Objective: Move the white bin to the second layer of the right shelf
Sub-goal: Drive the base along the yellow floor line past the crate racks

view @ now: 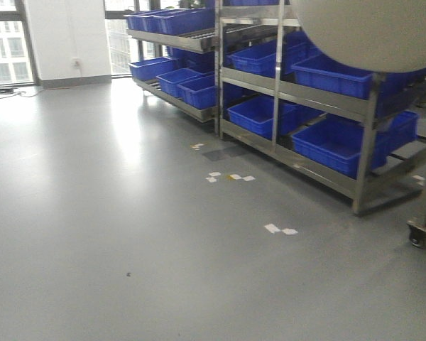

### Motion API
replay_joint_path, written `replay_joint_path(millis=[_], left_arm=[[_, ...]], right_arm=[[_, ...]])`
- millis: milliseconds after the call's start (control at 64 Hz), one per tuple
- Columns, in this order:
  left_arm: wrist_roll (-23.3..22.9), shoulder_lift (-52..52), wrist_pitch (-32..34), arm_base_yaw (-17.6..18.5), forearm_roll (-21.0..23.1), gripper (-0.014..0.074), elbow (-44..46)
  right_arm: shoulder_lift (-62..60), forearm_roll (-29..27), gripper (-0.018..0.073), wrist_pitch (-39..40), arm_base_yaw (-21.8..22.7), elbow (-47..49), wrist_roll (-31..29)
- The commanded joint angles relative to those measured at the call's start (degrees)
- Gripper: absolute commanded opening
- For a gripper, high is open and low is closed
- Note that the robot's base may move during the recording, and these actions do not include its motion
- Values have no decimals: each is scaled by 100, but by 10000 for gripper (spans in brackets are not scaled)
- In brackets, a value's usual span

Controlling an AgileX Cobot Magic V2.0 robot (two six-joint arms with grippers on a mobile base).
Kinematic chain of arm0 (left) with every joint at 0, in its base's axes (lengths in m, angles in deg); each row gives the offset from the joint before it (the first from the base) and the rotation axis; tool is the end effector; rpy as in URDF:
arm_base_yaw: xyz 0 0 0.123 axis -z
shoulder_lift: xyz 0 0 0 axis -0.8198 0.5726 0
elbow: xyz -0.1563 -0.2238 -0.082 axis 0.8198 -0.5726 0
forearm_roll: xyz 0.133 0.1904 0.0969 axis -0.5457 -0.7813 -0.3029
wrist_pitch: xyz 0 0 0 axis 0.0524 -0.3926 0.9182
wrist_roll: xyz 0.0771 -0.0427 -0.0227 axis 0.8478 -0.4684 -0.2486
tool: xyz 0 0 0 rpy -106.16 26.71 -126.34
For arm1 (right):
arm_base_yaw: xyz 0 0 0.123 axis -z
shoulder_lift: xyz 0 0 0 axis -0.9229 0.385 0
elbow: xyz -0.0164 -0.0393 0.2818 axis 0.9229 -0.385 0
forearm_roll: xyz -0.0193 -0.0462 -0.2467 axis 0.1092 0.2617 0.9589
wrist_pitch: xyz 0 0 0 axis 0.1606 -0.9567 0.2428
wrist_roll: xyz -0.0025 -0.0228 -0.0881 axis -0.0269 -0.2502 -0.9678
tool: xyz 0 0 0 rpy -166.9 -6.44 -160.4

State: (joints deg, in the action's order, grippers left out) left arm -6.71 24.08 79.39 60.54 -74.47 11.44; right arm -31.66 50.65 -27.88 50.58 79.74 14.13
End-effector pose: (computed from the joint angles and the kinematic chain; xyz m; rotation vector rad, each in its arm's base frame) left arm 0.0556 -0.0053 0.1962 0.1128 1.6437 -0.0412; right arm 0.1424 0.0483 0.3558 -0.1440 1.8956 0.3772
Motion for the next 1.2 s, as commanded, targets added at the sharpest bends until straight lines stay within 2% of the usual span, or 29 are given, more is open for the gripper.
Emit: replay_joint_path(millis=[0,1188], left_arm=[[-18,-81,495,34,0,85,-211],[-18,-81,495,34,0,85,-211]], right_arm=[[-55,-41,56,604,38,179,-19],[-55,-41,56,604,38,179,-19]])
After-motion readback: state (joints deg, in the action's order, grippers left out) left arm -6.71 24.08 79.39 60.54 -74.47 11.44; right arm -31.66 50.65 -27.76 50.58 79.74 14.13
